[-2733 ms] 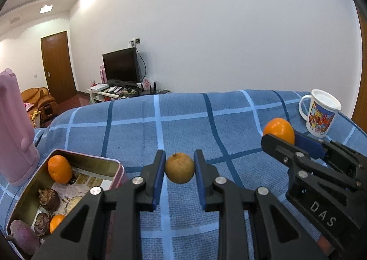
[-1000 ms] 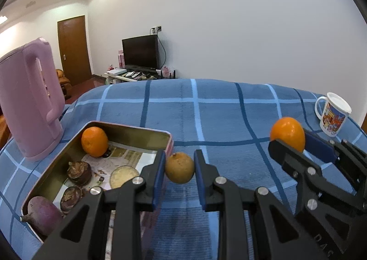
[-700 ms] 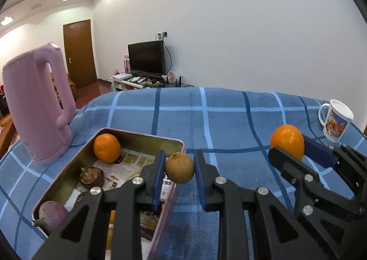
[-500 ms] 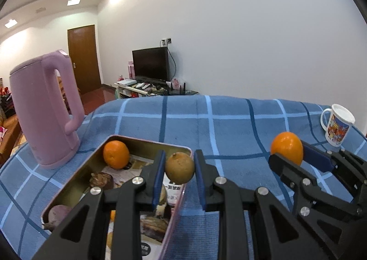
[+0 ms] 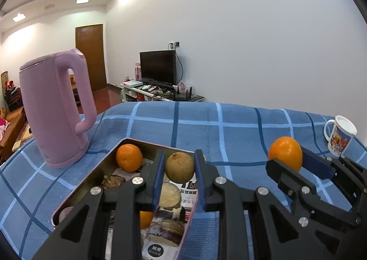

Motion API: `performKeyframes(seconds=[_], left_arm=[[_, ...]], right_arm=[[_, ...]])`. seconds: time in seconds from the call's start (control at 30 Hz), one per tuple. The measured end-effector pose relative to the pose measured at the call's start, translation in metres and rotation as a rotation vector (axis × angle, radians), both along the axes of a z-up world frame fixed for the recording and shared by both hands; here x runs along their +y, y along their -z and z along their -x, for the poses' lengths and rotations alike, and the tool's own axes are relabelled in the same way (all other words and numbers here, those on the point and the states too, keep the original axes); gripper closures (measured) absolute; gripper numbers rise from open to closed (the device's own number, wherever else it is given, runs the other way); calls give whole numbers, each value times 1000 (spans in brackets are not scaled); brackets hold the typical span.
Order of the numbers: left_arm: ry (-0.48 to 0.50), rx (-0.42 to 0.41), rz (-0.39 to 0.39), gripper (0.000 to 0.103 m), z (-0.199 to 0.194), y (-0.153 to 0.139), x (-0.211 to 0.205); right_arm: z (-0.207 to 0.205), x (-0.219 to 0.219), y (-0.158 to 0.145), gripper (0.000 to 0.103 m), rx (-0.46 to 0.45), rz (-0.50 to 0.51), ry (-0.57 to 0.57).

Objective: Organize fruits
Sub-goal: 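Lift the tan fruit and orange in both tools and carry them toward the tin, then open the left tool to drop the tan fruit in the tin while the right releases the orange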

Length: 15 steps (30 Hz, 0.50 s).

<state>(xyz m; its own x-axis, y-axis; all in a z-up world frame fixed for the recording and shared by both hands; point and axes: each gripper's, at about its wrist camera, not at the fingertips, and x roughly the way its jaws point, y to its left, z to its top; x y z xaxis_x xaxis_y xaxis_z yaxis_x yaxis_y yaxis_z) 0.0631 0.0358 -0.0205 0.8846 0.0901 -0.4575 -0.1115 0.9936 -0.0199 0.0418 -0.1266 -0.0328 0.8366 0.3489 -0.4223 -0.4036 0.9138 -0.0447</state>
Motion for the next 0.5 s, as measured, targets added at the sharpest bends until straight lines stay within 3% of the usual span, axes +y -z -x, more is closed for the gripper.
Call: performKeyframes(seconds=[0.5], left_arm=[[-49,21,3,76,1,-1,19]], right_arm=[[-1,19,-3,64,4,-11,-32]])
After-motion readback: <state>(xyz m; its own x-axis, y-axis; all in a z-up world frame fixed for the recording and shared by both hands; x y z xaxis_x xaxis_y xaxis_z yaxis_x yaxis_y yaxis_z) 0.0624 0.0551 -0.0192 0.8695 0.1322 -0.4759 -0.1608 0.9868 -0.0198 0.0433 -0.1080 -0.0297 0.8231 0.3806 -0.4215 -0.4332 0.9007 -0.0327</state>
